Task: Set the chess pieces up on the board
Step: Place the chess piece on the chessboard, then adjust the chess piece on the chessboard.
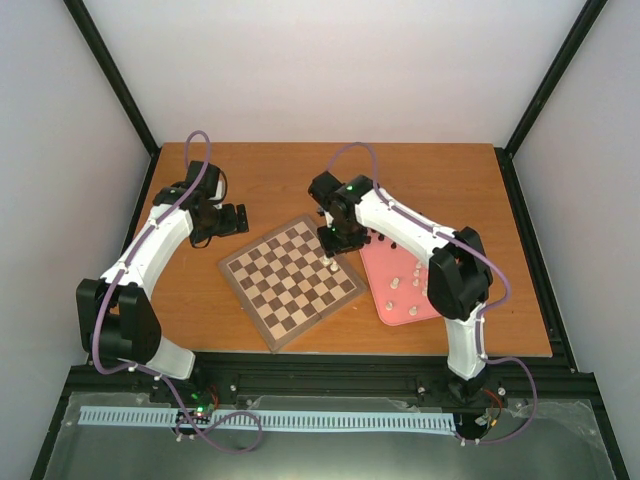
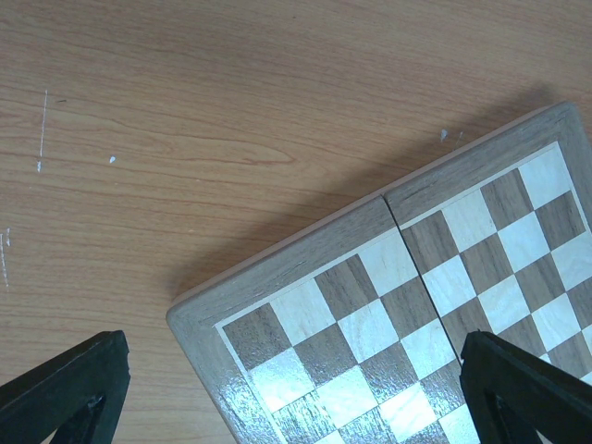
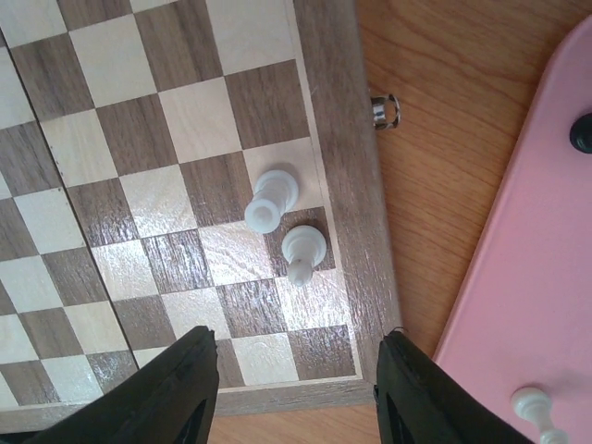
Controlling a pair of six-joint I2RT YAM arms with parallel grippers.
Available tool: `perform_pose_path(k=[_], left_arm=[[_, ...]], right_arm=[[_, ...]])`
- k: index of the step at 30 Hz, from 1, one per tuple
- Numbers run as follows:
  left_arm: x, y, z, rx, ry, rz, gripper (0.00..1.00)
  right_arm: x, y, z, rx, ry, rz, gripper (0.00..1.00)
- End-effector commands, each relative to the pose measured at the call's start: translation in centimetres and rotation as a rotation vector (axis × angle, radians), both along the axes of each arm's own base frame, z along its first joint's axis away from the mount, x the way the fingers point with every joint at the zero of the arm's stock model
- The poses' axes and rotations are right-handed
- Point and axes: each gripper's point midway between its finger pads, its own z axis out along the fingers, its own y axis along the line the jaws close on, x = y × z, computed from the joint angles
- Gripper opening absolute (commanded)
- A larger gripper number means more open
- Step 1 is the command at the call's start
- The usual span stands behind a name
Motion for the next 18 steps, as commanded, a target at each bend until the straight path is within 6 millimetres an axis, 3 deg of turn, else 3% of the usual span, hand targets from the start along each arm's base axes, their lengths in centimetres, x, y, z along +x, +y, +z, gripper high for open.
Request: perform_pose_path(k=[1,12,18], left_arm=[[0.5,-0.2,0.9,0.004,-0.032,-0.017,1.00],[0.5,-0.2,0.8,0.002,-0.028,-0.019,1.00],[0.5,-0.3,0.7,-0.002,-0.024,-0.021,1.00]], right_arm=[[0.4,-1.5,0.0,-0.032,-0.012,-0.046,0.49],[2.3,-2.9,-2.9,-0.060,0.005,-0.121,0.53],[2.0,-3.7,-4.8,-0.099,0.035,-0.126,0.54]])
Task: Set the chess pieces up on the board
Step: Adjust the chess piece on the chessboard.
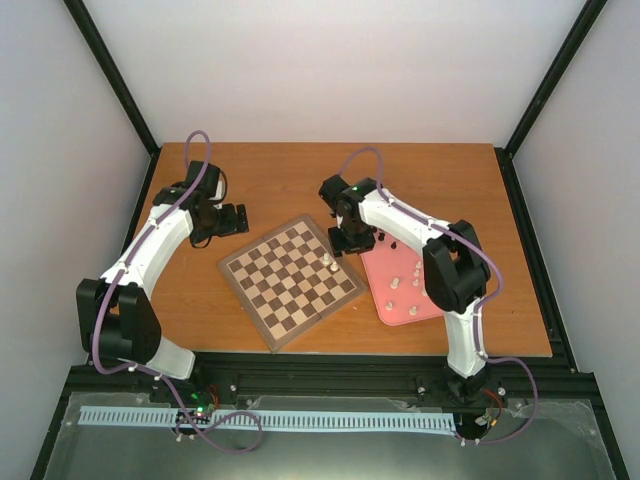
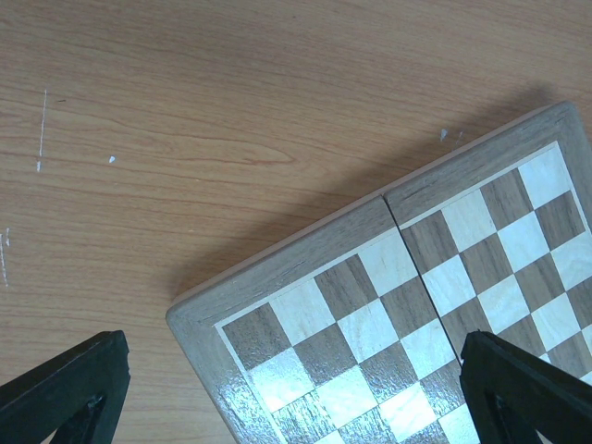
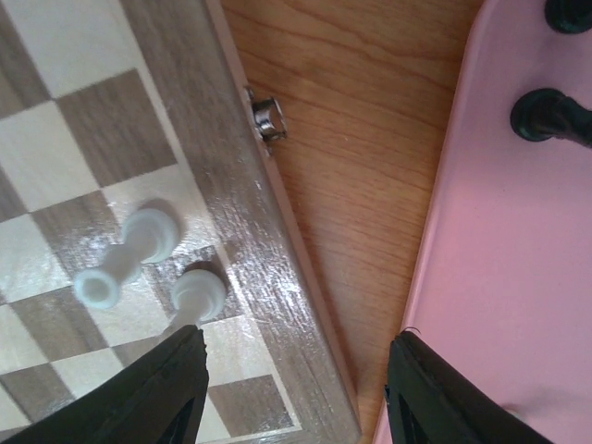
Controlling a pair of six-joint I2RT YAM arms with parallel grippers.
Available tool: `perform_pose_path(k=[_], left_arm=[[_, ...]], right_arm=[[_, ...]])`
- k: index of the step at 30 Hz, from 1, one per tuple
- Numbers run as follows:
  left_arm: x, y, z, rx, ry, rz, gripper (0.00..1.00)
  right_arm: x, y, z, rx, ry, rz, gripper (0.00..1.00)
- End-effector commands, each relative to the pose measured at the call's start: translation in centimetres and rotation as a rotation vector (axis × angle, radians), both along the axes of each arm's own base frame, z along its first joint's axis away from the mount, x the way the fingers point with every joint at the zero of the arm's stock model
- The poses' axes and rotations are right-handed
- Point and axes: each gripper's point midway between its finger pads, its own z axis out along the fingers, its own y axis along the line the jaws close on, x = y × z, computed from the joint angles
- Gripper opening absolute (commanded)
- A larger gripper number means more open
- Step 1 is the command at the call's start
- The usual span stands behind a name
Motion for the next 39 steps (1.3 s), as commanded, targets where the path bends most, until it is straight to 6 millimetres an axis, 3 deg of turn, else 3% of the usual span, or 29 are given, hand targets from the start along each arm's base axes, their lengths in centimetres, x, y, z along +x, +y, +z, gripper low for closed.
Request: perform_pose_path(k=[1,19,27,39], left_arm=[[0.5,-0.3,0.8,-0.004,-0.025,-0.020,1.00],[0.7,-0.4,0.5,-0.006,-0.014,-0.023,1.00],[0.6,-0.3,0.4,0.000,-0.014,-0.020,1.00],[0.7,-0.3,0.2,-0.001,-0.011,-0.021,1.00]], right_arm=[[0.0,-0.9,-1.9,-0.045,0.015,-0.023,0.54],[0.4,-1.6,-4.4,-0.068,0.049,-0.015,0.54],[1.1,-1.6,-4.6,-0.060,0.047,-0.014,0.54],[0.4,-1.1,-4.2,-0.022,0.057,-0.004,0.54]])
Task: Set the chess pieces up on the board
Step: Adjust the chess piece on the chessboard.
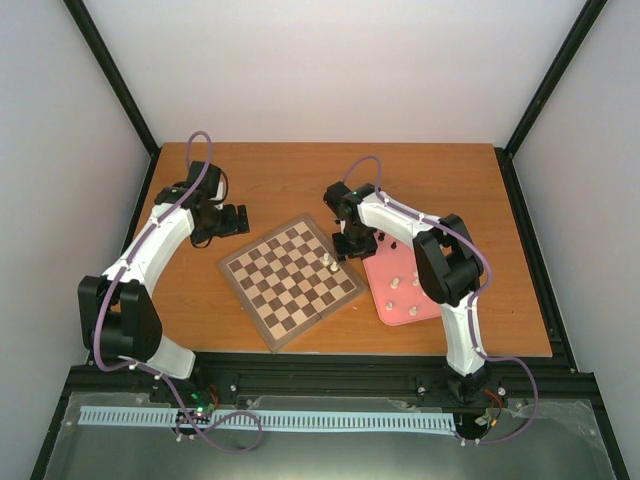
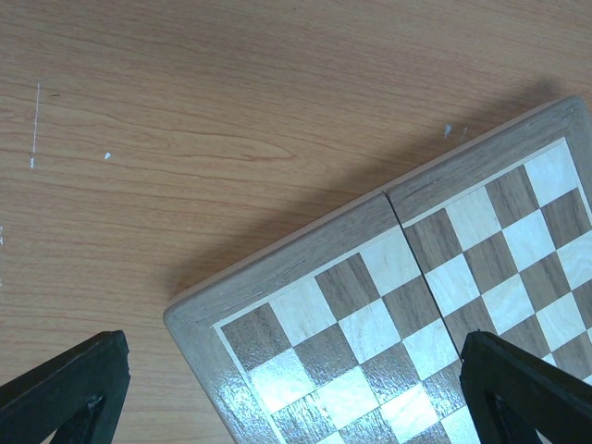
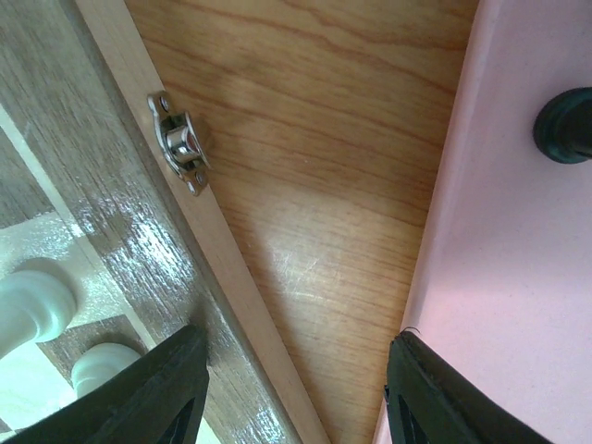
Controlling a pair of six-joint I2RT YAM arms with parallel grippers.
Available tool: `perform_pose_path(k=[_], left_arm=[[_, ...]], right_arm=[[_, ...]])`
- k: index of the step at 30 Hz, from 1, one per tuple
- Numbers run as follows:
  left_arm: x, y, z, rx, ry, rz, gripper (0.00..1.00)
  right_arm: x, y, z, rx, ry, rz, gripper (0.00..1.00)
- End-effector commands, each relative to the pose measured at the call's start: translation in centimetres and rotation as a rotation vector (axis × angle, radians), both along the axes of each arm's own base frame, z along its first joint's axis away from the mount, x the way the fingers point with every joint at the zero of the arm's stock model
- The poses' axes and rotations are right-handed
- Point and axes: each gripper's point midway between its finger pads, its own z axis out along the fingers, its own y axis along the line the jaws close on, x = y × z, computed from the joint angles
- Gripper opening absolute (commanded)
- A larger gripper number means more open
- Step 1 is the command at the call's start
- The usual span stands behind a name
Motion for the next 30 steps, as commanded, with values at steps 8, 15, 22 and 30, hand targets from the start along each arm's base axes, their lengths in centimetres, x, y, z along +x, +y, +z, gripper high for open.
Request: perform_pose_path(k=[8,15,22,30], left_arm=[[0.6,-0.3,0.7,-0.002,-0.026,-0.022,1.00],[0.6,-0.3,0.7,0.000,-0.026,-0.021,1.00],[0.6,-0.3,0.5,-0.003,-0.023,-0.020,1.00],[0.7,-0.4,0.5,-0.005,-0.023,-0.021,1.00]], right_arm=[[-0.9,1.0,-0.3,0.028,0.019,0.032,0.53],[-1.4,1.3,-0.4,0.028,0.024,0.045,0.53],[-1.5,0.9,-0.2,0.014,0.021,0.043,0.53],[-0.4,-0.3,1.2,-0.014,-0.048,-0.004,0.54]])
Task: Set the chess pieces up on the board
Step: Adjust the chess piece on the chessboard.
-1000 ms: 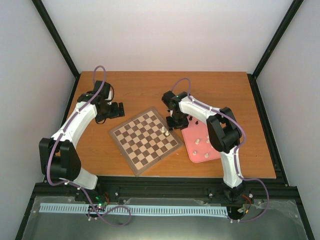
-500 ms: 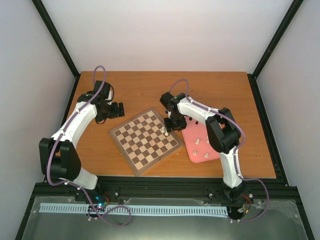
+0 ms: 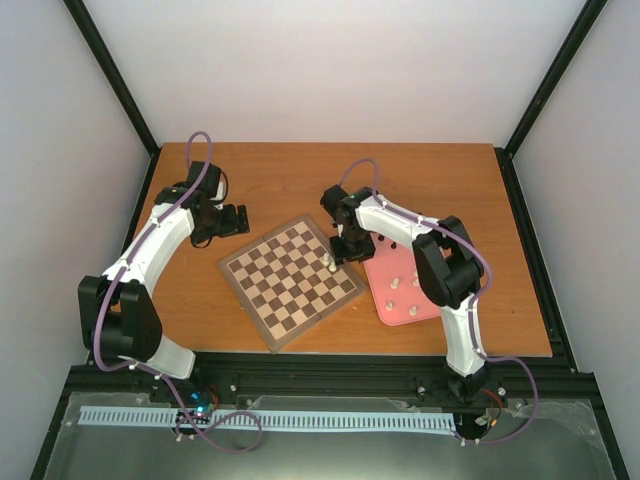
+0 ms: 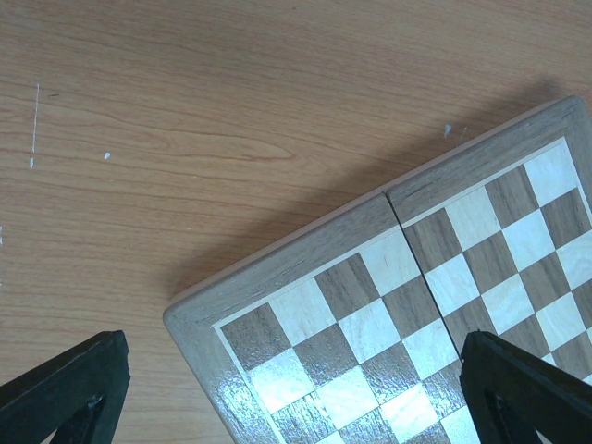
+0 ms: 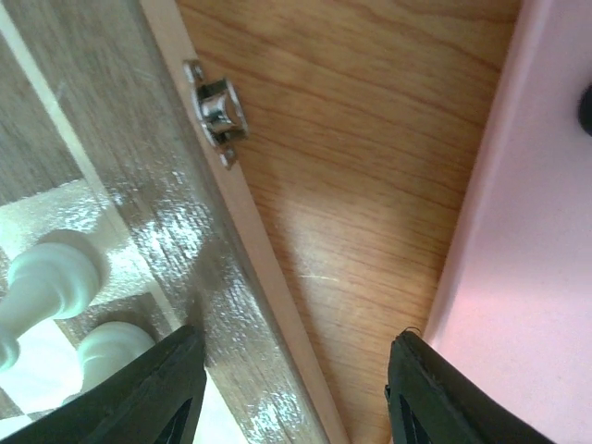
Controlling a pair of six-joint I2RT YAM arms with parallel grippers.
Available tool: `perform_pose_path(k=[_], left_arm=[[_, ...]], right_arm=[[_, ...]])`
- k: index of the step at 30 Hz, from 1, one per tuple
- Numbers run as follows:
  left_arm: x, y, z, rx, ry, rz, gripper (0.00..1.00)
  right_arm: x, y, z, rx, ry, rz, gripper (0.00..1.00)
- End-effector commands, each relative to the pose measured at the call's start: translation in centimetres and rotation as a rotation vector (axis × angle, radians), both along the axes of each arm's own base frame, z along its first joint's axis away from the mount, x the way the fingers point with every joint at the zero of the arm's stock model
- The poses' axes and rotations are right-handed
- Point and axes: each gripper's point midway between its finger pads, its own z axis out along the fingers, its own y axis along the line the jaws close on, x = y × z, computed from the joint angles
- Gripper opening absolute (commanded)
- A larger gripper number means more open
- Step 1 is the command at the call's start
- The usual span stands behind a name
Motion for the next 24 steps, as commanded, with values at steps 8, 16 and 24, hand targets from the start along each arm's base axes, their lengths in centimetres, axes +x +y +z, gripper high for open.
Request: perform_pose_path(k=[8,16,24], left_arm=[[0.8,-0.4,0.8,-0.006,-0.027,-0.021,1.00],[0.7,-0.5,0.7,-0.015,-0.027,-0.022,1.00],[0.7,-0.9,0.8,-0.037,-0.027,-0.024,1.00]], right_arm=[[2.1,-1.9,4.8,-0.038,-0.138,-0.054,0.55],[-1.0,-7.7,8.4,-0.105,-0.168,-0.173,0.64],[-4.3,-15.9,8.6,-0.092,-0.120,-0.436,0.60]])
